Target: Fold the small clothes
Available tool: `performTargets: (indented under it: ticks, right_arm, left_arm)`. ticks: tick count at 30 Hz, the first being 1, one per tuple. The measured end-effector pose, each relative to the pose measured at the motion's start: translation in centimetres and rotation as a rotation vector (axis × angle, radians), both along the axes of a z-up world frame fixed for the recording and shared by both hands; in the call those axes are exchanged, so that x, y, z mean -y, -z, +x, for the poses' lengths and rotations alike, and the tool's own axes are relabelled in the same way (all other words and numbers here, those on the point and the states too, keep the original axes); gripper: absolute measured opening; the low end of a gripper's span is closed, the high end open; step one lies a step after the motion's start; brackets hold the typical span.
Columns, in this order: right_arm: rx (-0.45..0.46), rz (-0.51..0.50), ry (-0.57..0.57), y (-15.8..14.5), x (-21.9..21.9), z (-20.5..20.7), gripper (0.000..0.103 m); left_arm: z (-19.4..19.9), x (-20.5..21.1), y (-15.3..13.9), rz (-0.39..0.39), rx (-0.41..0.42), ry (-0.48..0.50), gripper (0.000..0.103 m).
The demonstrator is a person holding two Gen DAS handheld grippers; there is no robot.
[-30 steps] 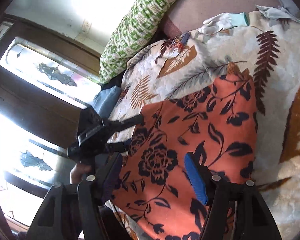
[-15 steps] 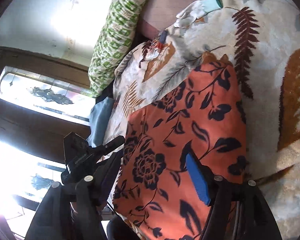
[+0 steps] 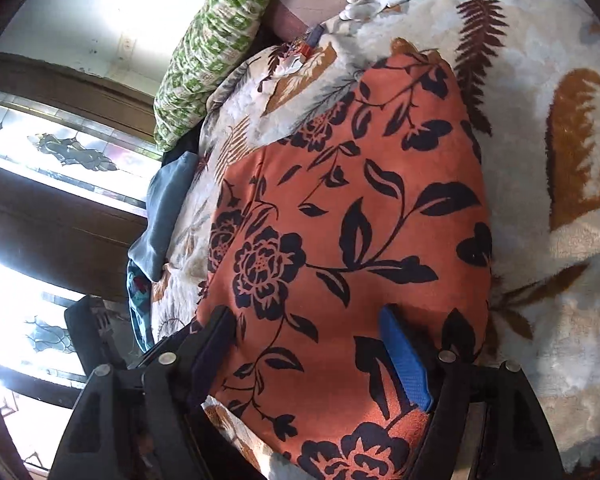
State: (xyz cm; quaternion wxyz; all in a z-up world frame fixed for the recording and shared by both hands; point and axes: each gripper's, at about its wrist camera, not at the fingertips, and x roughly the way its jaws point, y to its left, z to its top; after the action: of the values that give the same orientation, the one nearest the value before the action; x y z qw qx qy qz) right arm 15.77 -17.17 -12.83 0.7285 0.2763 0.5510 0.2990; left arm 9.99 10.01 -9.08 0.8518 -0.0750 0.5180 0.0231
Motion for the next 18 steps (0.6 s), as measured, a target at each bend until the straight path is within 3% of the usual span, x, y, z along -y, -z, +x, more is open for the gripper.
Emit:
performTargets:
  ticks: [5, 9, 12, 16, 18]
  right_arm:
    - [0.068, 0.022, -0.012, -3.0, -0.1, -1.4, 0.078]
    - [-0.014, 0.008, 0.019, 0.4, 0.0, -0.9, 0.079]
    - [-0.016, 0.041, 0.061, -0.8, 0.5, -1.1, 0.079]
    - [0.05, 0.091, 0.033, -3.5, 0.6, -3.1, 0.079]
    - [0.053, 0.084, 0.047, -3.1, 1.0, -4.1, 0.081]
  left_arm:
    - [-1.0, 0.2, -1.0, 0.041, 0.022, 0.008, 0.078]
    - [-1.6, 0.5, -1.0, 0.049, 0.013, 0.004, 0.078]
    - [-2.1, 0.8, -1.6, 0.079, 0.031, 0.008, 0.078]
    - [-3.0, 0.9, -2.3, 0.082, 0.05, -0.007, 0.078]
    - [-3.4, 1.1, -1.9, 0.082, 0.045, -0.002, 0.078]
